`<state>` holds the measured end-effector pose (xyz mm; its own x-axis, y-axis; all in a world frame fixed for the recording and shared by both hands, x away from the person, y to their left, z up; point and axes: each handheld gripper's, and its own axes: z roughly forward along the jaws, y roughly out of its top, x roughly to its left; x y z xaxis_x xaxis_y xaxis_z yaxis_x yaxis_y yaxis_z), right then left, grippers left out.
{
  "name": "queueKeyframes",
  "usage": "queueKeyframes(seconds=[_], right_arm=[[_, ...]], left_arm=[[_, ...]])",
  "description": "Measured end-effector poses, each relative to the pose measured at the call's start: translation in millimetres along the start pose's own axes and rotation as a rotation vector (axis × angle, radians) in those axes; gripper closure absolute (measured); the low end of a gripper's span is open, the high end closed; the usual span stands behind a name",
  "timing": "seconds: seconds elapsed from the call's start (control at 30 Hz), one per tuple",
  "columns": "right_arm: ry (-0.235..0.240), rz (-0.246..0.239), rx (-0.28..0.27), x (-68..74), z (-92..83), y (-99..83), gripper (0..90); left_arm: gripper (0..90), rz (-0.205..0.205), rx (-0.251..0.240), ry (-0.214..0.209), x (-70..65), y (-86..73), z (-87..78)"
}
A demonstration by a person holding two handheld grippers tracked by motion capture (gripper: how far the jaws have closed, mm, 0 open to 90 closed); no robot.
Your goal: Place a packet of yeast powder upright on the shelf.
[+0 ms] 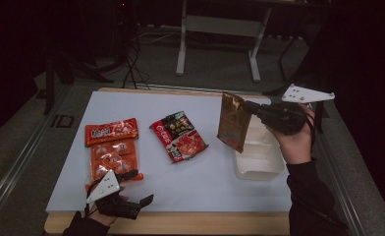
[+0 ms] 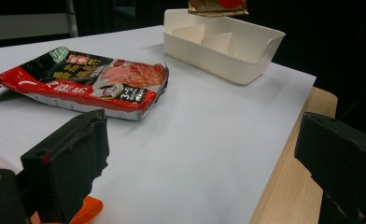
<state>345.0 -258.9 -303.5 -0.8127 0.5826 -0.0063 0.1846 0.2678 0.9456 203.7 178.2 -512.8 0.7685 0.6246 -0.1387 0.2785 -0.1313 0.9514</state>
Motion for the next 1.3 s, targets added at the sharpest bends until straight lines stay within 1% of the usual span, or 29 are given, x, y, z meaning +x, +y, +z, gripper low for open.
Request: queueKeyframes(seconds=[0.07, 0.27, 0.4, 0.43, 0.5, 0.57, 0.6, 0.67, 0.77, 0.8, 0.87, 0.93, 0.97, 1.03, 1.07, 1.13, 1.17, 1.2, 1.23, 1.27, 1.3], right_arm=[[-0.022, -0.002, 0.008, -7.4, -1.0, 0.4, 89.6], [-0.075, 0.014, 0.009, -29.3, -1.7, 0.0, 89.6], [-0.11, 0.018, 0.018, -43.3, 0.6, 0.0, 89.6], [-0.115, 0.026, 0.015, -46.8, 1.5, -0.1, 89.6], [-0.129, 0.026, 0.017, -52.8, 2.7, -0.2, 89.5], [-0.134, 0.029, 0.015, -58.2, 4.3, -1.3, 89.5], [-0.143, 0.021, 0.019, -60.8, 5.1, -2.0, 89.5], [-0.145, 0.029, 0.018, -66.2, 7.1, -4.4, 89.4], [-0.165, 0.027, 0.031, -74.3, 10.9, -8.0, 89.3], [-0.165, 0.027, 0.031, -74.3, 10.9, -8.0, 89.3], [-0.176, 0.036, 0.034, -81.8, 14.5, -10.4, 89.2], [-0.178, 0.045, 0.037, -87.1, 17.1, -11.8, 89.2], [-0.185, 0.045, 0.044, -89.6, 18.7, -12.7, 89.2], [-0.186, 0.05, 0.048, -92.4, 20.3, -13.8, 89.2], [-0.196, 0.06, 0.06, -99.6, 24.9, -17.3, 89.2], [-0.205, 0.065, 0.07, -104.2, 27.9, -19.7, 89.1], [-0.205, 0.065, 0.07, -104.2, 27.9, -19.7, 89.1], [-0.212, 0.071, 0.078, -109.9, 31.5, -22.4, 89.1], [-0.212, 0.071, 0.078, -109.9, 31.5, -22.4, 89.1], [-0.219, 0.067, 0.089, -114.5, 35.2, -25.3, 89.0], [-0.225, 0.061, 0.093, -116.0, 36.6, -26.6, 88.9]], left_arm=[[3.6, 0.0, 0.001, 0.0, -0.1, -0.1, 0.1], [3.6, -0.004, 0.003, 0.0, -0.1, -0.4, 0.8], [3.6, -0.004, 0.002, -0.001, -0.2, -0.4, 0.5], [3.6, -0.004, 0.002, 0.001, -0.1, -0.5, 0.5], [3.6, -0.007, 0.002, 0.001, 0.3, -0.6, 0.5], [3.7, -0.008, 0.001, 0.001, 0.3, -0.7, 0.4], [3.6, -0.009, 0.0, 0.001, 0.2, -0.7, 0.5], [3.6, -0.007, 0.003, 0.002, 0.4, -0.8, 0.3], [3.6, -0.011, 0.002, 0.003, 1.0, -1.1, 0.6], [3.6, -0.011, 0.002, 0.003, 1.0, -1.1, 0.6], [3.6, -0.012, 0.006, 0.004, 1.1, -1.2, 0.6], [3.7, -0.012, 0.007, 0.005, 0.8, -1.4, 0.5], [3.6, -0.013, 0.007, 0.005, 0.8, -1.5, 0.4], [3.6, -0.014, 0.008, 0.006, 0.8, -1.6, 0.1], [3.6, -0.018, 0.006, 0.007, 1.2, -1.8, -0.1], [3.7, -0.021, 0.008, 0.007, 1.7, -2.0, -0.1], [3.6, -0.021, 0.008, 0.007, 1.7, -2.0, -0.1], [3.6, -0.022, 0.008, 0.007, 1.9, -2.0, 0.0], [3.6, -0.023, 0.008, 0.006, 1.8, -2.0, 0.1], [3.6, -0.023, 0.009, 0.003, 1.6, -2.1, 0.4], [3.6, -0.021, 0.01, 0.003, 1.4, -2.1, 0.4]])
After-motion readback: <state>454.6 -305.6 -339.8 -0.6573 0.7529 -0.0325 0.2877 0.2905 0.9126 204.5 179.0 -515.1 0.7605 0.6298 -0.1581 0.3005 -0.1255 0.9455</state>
